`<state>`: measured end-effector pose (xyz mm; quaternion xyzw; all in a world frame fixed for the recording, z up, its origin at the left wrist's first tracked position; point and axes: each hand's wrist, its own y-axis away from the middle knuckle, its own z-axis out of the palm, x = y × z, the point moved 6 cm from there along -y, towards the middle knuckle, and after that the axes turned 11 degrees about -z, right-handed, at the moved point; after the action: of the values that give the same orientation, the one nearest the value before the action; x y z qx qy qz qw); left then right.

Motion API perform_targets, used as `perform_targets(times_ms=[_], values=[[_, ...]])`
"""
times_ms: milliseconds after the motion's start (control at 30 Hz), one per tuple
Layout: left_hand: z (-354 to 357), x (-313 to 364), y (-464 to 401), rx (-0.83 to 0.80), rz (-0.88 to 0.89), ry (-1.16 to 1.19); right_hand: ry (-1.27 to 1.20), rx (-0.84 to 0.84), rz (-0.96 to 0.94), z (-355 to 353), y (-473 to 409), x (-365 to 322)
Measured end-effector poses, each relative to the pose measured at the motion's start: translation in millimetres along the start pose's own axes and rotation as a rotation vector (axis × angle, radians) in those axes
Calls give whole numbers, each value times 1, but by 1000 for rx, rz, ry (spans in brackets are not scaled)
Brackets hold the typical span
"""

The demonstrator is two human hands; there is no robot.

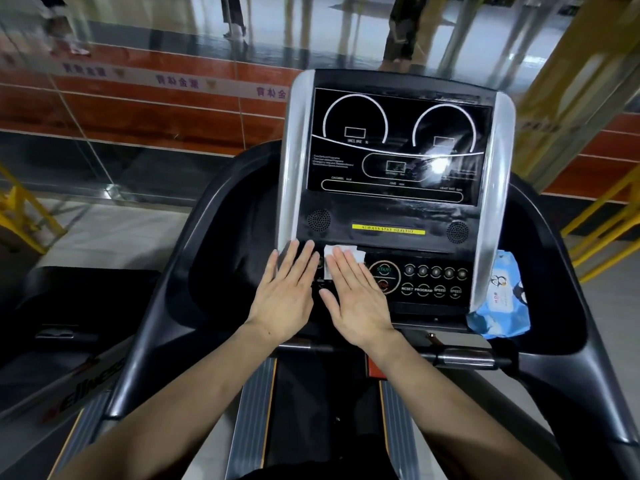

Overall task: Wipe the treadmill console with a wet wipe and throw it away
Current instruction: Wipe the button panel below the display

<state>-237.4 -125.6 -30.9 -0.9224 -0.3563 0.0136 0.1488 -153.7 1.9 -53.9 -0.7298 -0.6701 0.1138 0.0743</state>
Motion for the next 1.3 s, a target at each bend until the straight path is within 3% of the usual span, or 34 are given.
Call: perform_targets(times_ms=[333,667,900,1300], values=[[13,62,-4,-3,-154,25,5,34,75,-21,60,87],[14,162,-27,-50,-64,-19,-4,23,154,-42,120,180],[26,192,-33,-120,-84,-56,-61,32,173,-34,130,186],[31,172,-20,-147,-98,-9,-76,56,169,-12,155,164]])
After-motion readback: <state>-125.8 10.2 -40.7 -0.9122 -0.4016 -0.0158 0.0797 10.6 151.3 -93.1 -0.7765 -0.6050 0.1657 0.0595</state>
